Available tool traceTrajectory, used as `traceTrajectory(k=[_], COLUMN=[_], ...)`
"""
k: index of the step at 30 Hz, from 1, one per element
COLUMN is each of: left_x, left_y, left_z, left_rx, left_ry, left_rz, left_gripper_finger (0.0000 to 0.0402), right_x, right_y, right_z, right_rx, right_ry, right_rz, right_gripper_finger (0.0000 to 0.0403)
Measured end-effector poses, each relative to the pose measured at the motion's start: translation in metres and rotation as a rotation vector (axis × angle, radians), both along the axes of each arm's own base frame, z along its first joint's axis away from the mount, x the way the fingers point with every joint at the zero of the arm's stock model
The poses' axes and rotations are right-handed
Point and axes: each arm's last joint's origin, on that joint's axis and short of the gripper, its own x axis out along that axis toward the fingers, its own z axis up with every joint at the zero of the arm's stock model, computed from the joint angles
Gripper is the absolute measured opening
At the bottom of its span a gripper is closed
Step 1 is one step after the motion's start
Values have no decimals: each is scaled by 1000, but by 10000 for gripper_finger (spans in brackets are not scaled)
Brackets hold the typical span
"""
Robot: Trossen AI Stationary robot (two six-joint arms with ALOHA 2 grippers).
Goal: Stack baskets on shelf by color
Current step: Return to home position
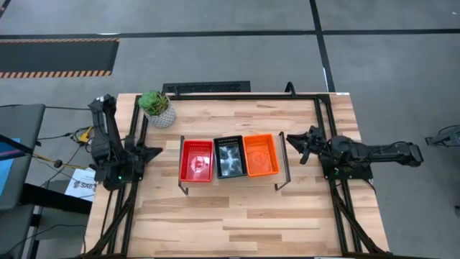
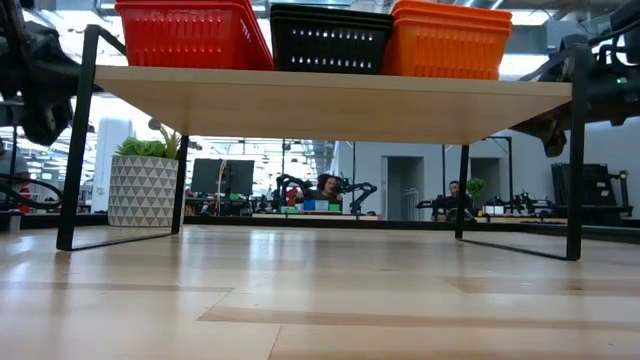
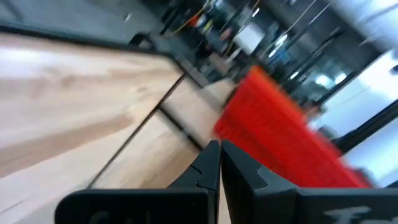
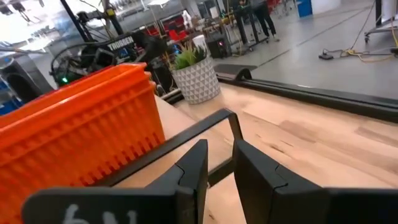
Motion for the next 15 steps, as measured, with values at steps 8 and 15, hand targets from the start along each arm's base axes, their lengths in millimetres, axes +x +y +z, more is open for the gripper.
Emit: traceTrajectory(k=[8,15], left_x=[0,1], left_y=[-23,-33], left_z=[25,55], left_rx=[-331,-479], left_ry=[-178,-66], left_rz=[-88,-229], left_gripper_finger=[0,0], right_x=[0,0], right_y=[2,2], right_z=[2,2], right_rx=[5,39], right_ry=[-24,-40], right_rz=[21,19], right_gripper_finger=[98,98])
